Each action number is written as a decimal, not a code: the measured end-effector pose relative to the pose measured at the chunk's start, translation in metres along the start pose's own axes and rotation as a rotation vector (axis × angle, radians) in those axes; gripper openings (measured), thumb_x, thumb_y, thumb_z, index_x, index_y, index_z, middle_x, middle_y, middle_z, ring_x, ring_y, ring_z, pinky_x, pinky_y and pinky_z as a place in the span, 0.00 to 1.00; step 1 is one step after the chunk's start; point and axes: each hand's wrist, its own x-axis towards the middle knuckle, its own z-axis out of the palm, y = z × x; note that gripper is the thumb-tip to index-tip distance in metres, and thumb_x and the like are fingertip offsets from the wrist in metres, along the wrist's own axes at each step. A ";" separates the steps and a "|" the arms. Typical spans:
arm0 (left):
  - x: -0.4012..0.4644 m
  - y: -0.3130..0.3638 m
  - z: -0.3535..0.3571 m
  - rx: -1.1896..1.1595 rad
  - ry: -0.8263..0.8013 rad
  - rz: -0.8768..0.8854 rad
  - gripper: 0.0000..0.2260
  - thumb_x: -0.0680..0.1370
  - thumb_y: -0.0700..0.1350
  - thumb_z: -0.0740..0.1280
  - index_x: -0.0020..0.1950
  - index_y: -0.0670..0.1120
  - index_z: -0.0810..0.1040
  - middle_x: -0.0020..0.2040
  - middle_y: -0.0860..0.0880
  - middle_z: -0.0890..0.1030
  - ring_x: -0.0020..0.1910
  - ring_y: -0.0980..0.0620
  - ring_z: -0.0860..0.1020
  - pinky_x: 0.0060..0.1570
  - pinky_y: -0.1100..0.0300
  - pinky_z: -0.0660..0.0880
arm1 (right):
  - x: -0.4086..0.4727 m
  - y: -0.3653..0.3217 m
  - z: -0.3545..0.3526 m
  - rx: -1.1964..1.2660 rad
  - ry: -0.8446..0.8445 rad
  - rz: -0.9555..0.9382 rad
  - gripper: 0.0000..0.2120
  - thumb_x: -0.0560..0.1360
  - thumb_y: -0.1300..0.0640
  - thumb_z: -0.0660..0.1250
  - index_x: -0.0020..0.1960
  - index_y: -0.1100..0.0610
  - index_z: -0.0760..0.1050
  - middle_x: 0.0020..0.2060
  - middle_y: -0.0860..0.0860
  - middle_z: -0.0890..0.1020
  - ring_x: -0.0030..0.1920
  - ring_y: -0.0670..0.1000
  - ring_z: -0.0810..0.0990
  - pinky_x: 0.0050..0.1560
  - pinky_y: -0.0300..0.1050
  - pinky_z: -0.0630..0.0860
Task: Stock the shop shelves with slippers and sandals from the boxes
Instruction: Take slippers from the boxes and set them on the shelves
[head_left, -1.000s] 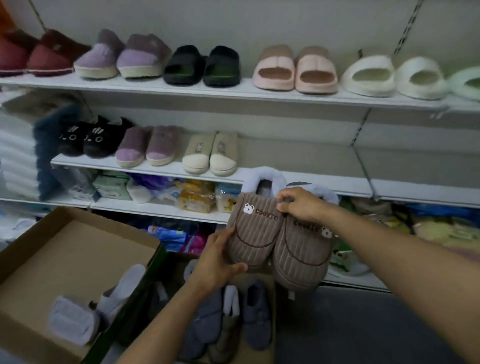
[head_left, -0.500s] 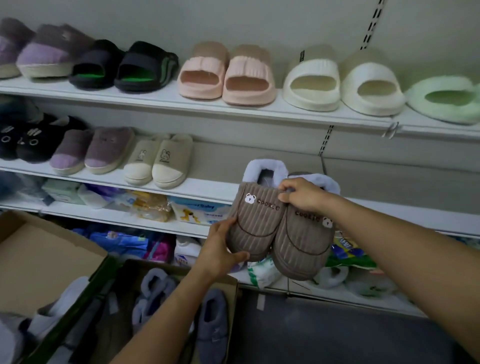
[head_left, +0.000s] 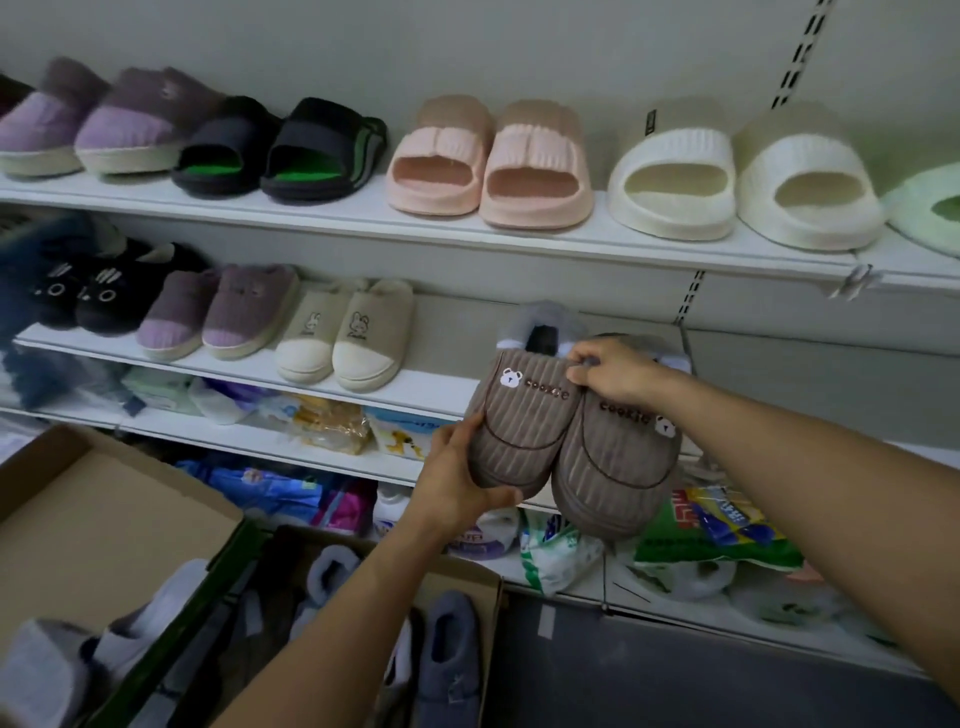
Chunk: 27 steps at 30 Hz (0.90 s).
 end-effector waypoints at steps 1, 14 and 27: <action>0.004 -0.002 -0.004 0.006 0.014 -0.007 0.46 0.63 0.49 0.80 0.76 0.53 0.59 0.70 0.47 0.61 0.67 0.49 0.66 0.69 0.54 0.67 | 0.007 -0.005 0.002 0.010 0.010 -0.011 0.08 0.77 0.57 0.64 0.40 0.54 0.74 0.53 0.61 0.80 0.51 0.55 0.78 0.49 0.45 0.71; 0.087 -0.053 -0.023 0.055 0.099 -0.172 0.47 0.64 0.51 0.80 0.76 0.52 0.56 0.70 0.45 0.61 0.67 0.46 0.67 0.67 0.57 0.67 | 0.137 -0.019 0.019 -0.178 -0.164 -0.247 0.08 0.76 0.60 0.63 0.52 0.49 0.74 0.55 0.50 0.77 0.56 0.50 0.75 0.60 0.47 0.71; 0.112 -0.050 -0.025 0.226 0.218 -0.246 0.43 0.67 0.54 0.77 0.76 0.50 0.58 0.67 0.42 0.67 0.65 0.42 0.69 0.65 0.53 0.68 | 0.186 -0.006 0.029 -0.234 -0.005 -0.224 0.22 0.78 0.63 0.57 0.71 0.52 0.68 0.70 0.55 0.70 0.68 0.59 0.70 0.69 0.57 0.66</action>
